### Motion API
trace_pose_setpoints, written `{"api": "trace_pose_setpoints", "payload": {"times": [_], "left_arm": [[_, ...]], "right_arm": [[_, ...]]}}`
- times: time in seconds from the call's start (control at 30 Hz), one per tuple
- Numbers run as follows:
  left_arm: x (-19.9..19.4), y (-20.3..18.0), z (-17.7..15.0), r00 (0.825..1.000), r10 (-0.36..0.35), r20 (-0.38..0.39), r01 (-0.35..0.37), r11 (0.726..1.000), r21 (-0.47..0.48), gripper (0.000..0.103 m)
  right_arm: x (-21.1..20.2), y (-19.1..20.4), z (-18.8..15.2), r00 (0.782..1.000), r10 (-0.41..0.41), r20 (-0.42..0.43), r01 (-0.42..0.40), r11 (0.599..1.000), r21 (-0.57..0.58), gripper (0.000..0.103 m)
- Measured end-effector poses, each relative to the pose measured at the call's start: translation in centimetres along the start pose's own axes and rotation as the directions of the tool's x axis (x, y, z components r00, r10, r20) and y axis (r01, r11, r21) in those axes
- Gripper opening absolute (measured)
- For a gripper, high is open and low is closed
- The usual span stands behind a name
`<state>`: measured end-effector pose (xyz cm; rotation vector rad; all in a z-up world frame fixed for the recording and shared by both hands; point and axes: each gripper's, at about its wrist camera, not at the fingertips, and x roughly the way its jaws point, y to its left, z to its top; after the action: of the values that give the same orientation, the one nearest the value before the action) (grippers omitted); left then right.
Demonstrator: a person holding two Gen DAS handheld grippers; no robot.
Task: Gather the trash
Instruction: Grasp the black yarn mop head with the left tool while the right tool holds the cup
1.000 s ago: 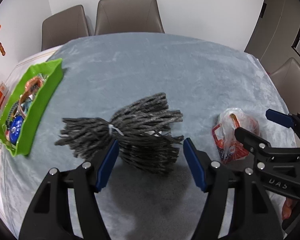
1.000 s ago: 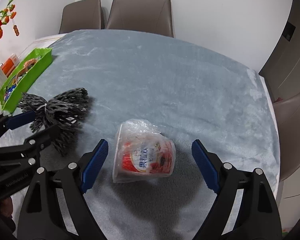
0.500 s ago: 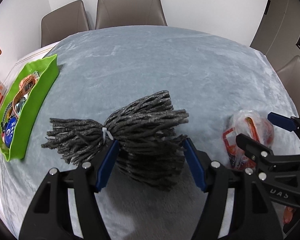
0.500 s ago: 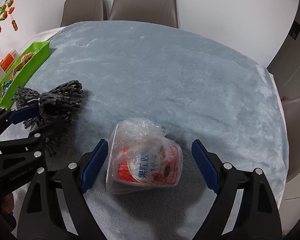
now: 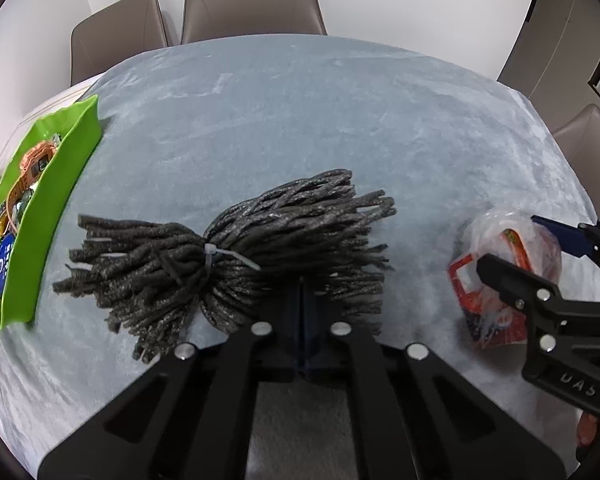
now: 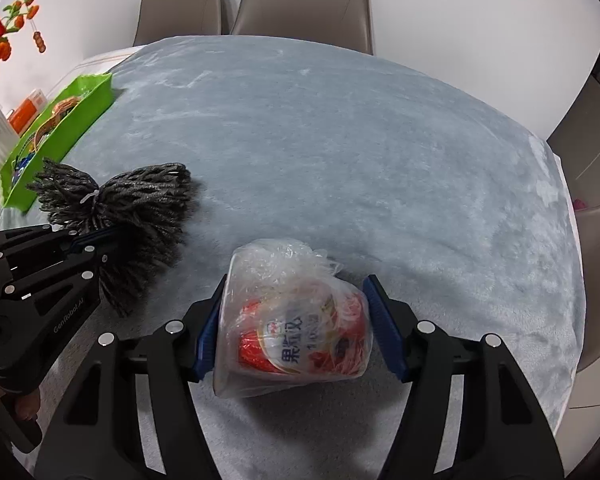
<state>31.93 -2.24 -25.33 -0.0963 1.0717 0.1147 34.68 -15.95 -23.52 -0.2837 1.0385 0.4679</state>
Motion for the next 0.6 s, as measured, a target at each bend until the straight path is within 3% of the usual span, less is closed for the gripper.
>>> {"api": "trace_pose_setpoints", "payload": {"times": [0.6], "left_arm": [[-6.5, -0.6, -2.2, 0.996, -0.028, 0.086, 0.027, 1.000, 0.011, 0.001]], "right_arm": [[-5.9, 1.7, -1.5, 0.997, -0.011, 0.077, 0.010, 1.000, 0.006, 0.062]]}}
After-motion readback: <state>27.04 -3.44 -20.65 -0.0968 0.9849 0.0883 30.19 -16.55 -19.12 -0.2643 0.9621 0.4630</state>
